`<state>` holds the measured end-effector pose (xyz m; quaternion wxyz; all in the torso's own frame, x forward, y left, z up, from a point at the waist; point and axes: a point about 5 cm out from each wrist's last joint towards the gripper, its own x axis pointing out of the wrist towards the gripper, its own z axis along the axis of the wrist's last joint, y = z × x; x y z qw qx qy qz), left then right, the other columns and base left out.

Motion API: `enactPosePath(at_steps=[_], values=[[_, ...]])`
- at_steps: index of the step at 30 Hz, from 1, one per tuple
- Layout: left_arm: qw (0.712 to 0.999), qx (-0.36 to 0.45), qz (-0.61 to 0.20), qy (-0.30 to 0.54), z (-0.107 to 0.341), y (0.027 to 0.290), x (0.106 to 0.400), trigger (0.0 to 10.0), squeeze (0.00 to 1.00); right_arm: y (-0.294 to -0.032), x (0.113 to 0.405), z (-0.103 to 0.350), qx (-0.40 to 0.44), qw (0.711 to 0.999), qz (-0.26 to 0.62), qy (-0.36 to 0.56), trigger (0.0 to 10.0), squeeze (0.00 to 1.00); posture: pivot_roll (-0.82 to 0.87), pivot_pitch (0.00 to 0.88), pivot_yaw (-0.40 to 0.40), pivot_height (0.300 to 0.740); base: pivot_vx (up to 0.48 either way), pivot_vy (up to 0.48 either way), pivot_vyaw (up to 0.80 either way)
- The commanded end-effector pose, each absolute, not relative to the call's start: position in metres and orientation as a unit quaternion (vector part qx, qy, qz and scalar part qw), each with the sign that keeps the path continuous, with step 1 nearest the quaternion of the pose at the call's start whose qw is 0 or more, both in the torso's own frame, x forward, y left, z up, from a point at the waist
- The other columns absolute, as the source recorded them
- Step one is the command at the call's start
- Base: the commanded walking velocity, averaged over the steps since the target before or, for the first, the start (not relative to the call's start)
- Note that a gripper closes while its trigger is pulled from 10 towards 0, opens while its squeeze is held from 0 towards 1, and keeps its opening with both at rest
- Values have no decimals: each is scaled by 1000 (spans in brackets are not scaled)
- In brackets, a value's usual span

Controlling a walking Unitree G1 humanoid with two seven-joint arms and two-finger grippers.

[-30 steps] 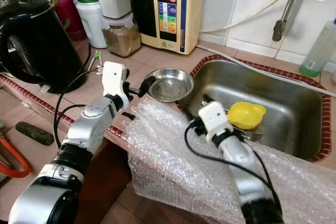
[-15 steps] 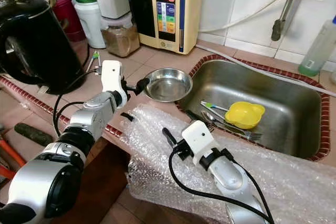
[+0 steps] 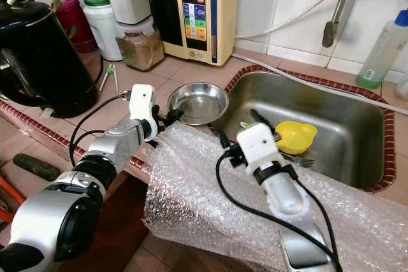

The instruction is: Kitchen organization

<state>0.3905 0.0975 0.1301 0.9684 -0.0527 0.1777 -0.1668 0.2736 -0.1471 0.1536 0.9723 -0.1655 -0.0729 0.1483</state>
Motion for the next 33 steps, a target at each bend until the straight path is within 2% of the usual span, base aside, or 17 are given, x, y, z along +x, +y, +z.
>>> enactPosePath(at_steps=[1, 17, 23, 33], values=[[969, -49, -154, 187, 132, 104, 393, 0, 0, -146, 275, 160, -156, 974, 147, -79, 10000, 0, -164, 0, 118, 740, 0, 0, 0], [972, -81, -93, 201, 132, 137, 395, 0, 0, -146, 275, 155, -169, 972, 149, -63, 10000, 0, -156, 0, 111, 740, 0, 0, 0], [972, -86, -85, 200, 135, 142, 396, 0, 0, -146, 275, 155, -169, 972, 151, -61, 10000, 0, -150, 0, 111, 740, 0, 0, 0], [970, -113, -74, 200, 138, 149, 397, 0, 0, -131, 268, 141, -179, 955, 235, -19, 10000, 0, -145, 0, 109, 740, 0, 0, 0]])
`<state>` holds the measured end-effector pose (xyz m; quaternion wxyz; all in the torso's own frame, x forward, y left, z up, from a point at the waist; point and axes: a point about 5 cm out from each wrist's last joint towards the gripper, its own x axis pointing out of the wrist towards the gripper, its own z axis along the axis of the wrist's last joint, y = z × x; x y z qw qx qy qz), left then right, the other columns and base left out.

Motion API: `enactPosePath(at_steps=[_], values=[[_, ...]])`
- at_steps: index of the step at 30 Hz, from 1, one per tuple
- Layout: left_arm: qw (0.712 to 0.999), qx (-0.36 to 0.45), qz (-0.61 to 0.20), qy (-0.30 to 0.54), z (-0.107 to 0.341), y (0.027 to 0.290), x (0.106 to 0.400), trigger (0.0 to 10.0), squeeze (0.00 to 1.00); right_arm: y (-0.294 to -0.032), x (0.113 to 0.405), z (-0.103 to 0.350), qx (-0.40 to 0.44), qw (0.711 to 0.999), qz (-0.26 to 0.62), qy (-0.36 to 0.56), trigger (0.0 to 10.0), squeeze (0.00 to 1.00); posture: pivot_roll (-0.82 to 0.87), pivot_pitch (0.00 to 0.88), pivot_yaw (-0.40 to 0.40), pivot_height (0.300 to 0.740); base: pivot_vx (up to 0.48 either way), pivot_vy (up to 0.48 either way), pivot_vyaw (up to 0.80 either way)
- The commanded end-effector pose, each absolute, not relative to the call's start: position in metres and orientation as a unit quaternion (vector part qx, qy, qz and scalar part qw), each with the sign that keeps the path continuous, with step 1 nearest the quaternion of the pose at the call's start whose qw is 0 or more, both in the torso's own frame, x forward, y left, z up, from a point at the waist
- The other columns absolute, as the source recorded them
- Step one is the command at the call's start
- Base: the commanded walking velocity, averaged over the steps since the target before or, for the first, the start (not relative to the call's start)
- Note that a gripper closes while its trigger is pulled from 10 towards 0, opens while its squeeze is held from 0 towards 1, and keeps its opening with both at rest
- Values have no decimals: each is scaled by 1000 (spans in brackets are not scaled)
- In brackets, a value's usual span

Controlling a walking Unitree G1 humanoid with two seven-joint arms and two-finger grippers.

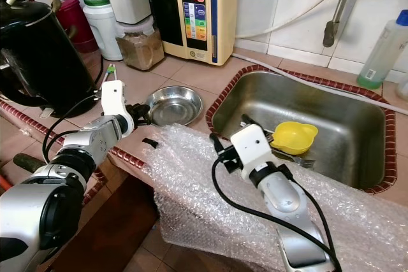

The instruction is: Kitchen organization

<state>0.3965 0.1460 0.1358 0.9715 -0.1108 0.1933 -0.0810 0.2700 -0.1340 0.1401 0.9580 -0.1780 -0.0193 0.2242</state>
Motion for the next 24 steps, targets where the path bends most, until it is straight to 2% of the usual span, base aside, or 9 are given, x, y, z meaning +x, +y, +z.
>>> enactPosePath(at_steps=[1, 7, 19, 24], values=[[970, -115, -76, 202, 138, 149, 397, 0, 0, -130, 268, 141, -179, 954, 241, -17, 10000, 0, -145, 0, 109, 740, 0, 0, 0], [970, -112, -83, 201, 136, 148, 397, 0, 0, -126, 264, 136, -182, 946, 267, -5, 10000, 0, -147, 0, 109, 740, 0, 0, 0], [965, -171, -97, 173, 141, 144, 398, 0, 0, -126, 265, 137, -180, 947, 267, -3, 10000, 0, -145, 0, 103, 740, 0, 0, 0], [970, -203, -96, 94, 159, 143, 403, 0, 0, -127, 266, 138, -178, 949, 260, -7, 10000, 0, -144, 0, 101, 740, 0, 0, 0]])
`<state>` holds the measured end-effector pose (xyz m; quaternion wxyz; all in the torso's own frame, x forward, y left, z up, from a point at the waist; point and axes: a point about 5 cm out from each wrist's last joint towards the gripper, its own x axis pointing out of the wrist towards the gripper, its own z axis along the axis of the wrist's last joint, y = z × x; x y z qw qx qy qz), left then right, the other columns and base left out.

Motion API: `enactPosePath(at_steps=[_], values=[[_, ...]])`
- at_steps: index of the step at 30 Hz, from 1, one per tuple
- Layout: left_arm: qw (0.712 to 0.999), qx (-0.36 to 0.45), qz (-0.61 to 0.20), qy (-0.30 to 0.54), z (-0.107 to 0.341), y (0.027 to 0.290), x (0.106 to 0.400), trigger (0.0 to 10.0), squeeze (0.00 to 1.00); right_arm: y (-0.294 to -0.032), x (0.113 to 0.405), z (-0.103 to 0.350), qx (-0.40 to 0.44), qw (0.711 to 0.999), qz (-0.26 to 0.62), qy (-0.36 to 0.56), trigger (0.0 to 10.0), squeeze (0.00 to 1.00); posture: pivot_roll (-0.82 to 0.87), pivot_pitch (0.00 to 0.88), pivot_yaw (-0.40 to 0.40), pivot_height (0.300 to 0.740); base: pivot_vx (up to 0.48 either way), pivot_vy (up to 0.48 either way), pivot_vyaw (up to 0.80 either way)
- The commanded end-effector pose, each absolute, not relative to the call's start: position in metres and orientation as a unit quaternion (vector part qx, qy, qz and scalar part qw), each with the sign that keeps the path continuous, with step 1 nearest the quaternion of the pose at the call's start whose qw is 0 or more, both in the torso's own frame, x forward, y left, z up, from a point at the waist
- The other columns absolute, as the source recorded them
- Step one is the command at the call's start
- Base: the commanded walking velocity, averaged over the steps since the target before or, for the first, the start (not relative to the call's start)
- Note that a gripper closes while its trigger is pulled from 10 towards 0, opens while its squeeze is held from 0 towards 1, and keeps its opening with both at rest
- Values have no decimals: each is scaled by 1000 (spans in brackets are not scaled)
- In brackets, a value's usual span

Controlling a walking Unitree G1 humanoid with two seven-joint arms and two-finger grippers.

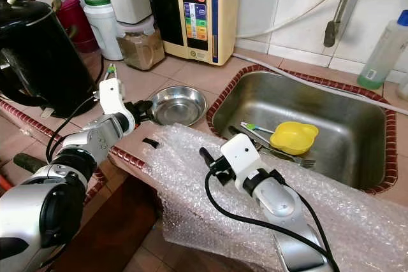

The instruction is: Kitchen organization

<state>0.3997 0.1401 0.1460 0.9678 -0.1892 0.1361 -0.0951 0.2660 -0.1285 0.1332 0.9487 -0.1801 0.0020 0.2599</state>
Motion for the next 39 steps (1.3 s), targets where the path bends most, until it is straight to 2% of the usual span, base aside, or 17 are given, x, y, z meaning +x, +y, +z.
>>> enactPosePath(at_steps=[1, 5, 10, 13, 14, 22, 34, 39], values=[[969, -211, -97, 82, 162, 142, 404, 0, 0, -127, 267, 138, -178, 950, 257, -8, 10000, 0, -142, 0, 99, 740, 0, 0, 0], [962, -240, -120, 42, 173, 137, 406, 0, 0, -128, 270, 140, -178, 952, 250, -12, 10000, 0, -142, 0, 99, 740, 0, 0, 0], [967, -222, -113, 47, 169, 136, 405, 0, 0, -128, 270, 139, -179, 952, 248, -13, 10000, 0, -142, 0, 99, 740, 0, 0, 0], [977, -196, -79, 34, 170, 144, 405, 0, 0, -128, 271, 140, -178, 953, 245, -13, 10000, 0, -140, 0, 97, 740, 0, 0, 0], [977, -199, -71, 23, 173, 147, 406, 10000, 1000, -129, 271, 140, -178, 953, 244, -14, 10000, 0, -140, 0, 97, 740, 0, 0, 0], [982, -182, -40, 3, 179, 152, 407, 10000, 1000, -127, 270, 138, -178, 953, 244, -14, 10000, 0, -131, 0, 94, 740, 0, 0, 0], [978, -200, -24, 47, 157, 137, 401, 10000, 1000, -127, 275, 142, -181, 952, 246, -23, 10000, 0, -111, 3, 67, 740, 0, 0, 0], [983, -182, -1, 36, 154, 138, 398, 10000, 1000, -126, 277, 144, -181, 952, 244, -28, 10000, 0, -88, 25, 71, 740, 0, 0, 0]])
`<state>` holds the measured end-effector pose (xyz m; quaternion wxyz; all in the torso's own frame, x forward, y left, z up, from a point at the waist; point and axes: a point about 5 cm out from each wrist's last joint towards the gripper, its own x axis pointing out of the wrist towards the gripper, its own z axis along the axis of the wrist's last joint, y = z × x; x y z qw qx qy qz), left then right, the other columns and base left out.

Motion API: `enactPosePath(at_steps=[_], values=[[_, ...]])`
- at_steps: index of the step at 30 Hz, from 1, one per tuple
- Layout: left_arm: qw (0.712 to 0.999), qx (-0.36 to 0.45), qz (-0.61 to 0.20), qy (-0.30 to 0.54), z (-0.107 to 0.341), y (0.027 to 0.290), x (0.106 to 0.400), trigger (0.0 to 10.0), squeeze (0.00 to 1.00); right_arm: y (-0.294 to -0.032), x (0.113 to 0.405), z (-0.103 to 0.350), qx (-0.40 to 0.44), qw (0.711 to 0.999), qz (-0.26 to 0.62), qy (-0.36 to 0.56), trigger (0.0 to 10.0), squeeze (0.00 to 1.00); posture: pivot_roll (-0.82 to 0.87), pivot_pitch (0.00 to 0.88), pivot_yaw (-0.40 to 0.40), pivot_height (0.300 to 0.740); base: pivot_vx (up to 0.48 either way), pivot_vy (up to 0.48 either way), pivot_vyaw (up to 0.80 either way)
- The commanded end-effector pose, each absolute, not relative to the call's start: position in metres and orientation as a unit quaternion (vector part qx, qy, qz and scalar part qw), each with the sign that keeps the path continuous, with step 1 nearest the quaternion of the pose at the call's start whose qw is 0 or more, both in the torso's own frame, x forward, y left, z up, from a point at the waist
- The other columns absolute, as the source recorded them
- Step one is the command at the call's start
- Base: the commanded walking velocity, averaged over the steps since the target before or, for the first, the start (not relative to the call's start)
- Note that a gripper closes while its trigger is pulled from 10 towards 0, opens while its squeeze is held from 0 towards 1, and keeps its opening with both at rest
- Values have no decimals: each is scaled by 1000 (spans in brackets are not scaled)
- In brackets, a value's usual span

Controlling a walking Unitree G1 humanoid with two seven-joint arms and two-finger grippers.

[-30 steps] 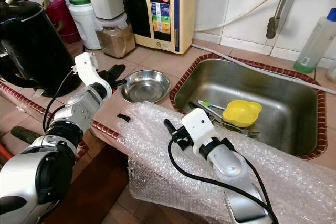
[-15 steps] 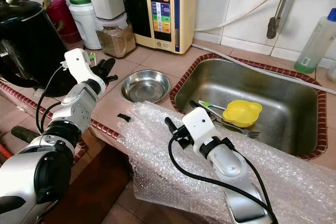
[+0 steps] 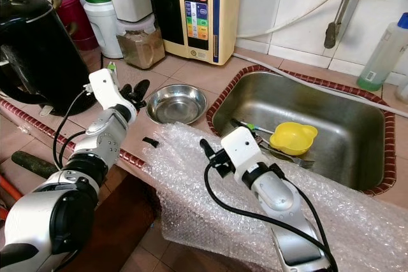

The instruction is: Kitchen organization

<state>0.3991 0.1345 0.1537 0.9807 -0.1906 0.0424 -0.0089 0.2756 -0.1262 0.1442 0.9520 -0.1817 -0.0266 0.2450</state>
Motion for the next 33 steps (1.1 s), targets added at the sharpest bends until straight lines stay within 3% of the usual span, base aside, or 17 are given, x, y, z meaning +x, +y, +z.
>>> enactPosePath(at_steps=[1, 11, 33], values=[[984, -177, 10, 37, 152, 138, 397, 10000, 1000, -127, 276, 144, -181, 952, 244, -28, 10000, 0, -88, 25, 71, 740, 0, 0, 0], [982, -170, 66, 54, 136, 141, 389, 10000, 1000, -129, 273, 144, -186, 949, 255, -24, 10000, 0, -87, 52, 30, 740, 0, 0, 0], [989, -133, 1, 70, 136, 121, 391, 10000, 1000, -131, 274, 144, -187, 952, 243, -27, 10000, 0, -122, 25, 54, 740, 0, 0, 0]])
